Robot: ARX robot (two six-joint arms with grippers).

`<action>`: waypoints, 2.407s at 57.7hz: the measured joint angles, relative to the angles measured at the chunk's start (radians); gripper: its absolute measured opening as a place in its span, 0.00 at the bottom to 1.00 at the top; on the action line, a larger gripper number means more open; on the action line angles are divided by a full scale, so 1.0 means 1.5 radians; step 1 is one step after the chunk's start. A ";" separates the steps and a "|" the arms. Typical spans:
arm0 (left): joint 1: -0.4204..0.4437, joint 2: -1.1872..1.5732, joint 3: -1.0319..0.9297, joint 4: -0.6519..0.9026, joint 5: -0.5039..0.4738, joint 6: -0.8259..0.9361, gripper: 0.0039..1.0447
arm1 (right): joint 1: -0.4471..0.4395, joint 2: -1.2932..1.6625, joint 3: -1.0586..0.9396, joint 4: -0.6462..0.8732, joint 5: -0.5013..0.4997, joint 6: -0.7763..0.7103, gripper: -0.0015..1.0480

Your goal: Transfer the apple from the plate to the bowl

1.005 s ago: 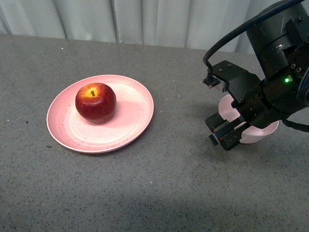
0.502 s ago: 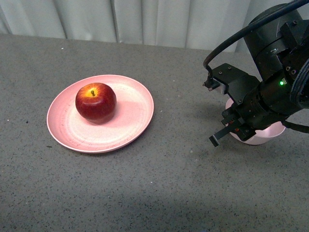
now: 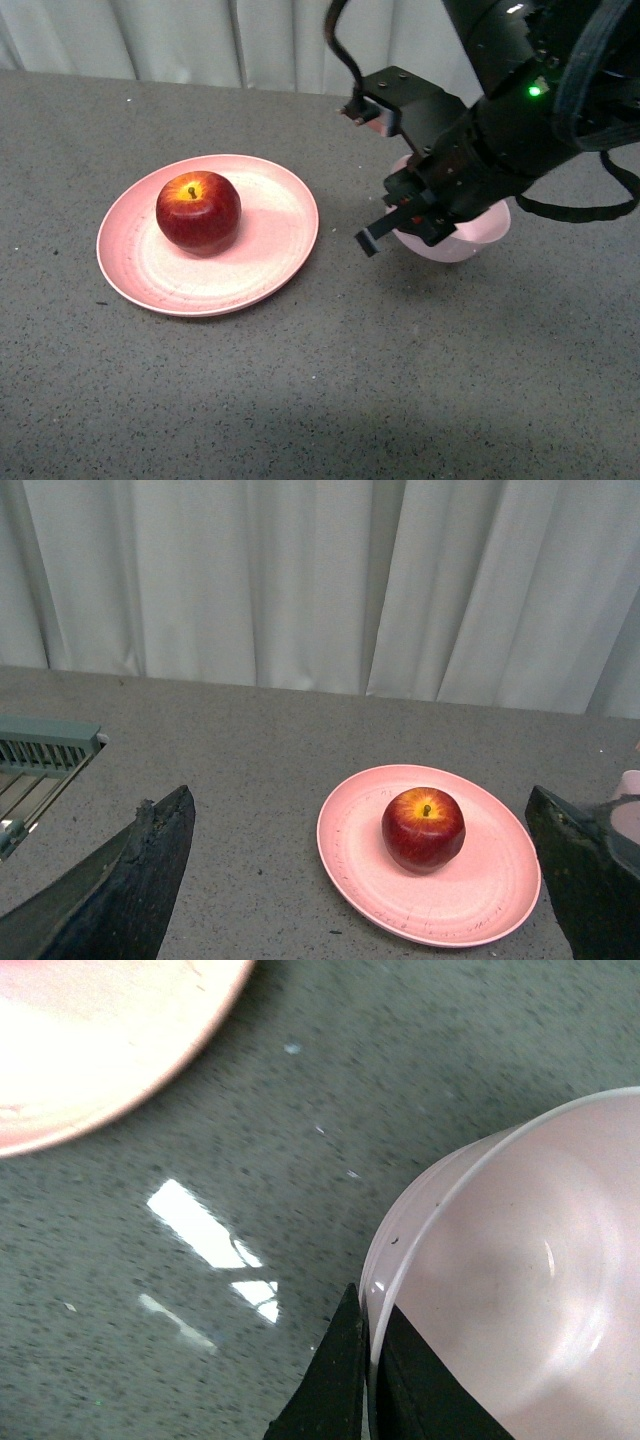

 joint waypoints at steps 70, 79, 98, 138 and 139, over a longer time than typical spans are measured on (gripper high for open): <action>0.000 0.000 0.000 0.000 0.000 0.000 0.94 | 0.047 -0.002 -0.039 0.201 0.035 0.068 0.80; 0.000 0.000 0.000 0.000 0.000 0.000 0.94 | 0.028 -0.081 -0.114 0.309 0.084 0.076 0.91; 0.000 0.000 0.000 0.000 -0.002 0.000 0.94 | -0.058 -0.229 -0.468 0.918 0.305 0.170 0.47; 0.000 0.000 0.000 0.000 -0.001 0.000 0.94 | -0.222 -0.705 -0.751 0.724 0.141 0.177 0.01; 0.000 0.000 0.000 0.000 -0.001 0.000 0.94 | -0.225 -0.717 -0.754 0.716 0.139 0.177 0.01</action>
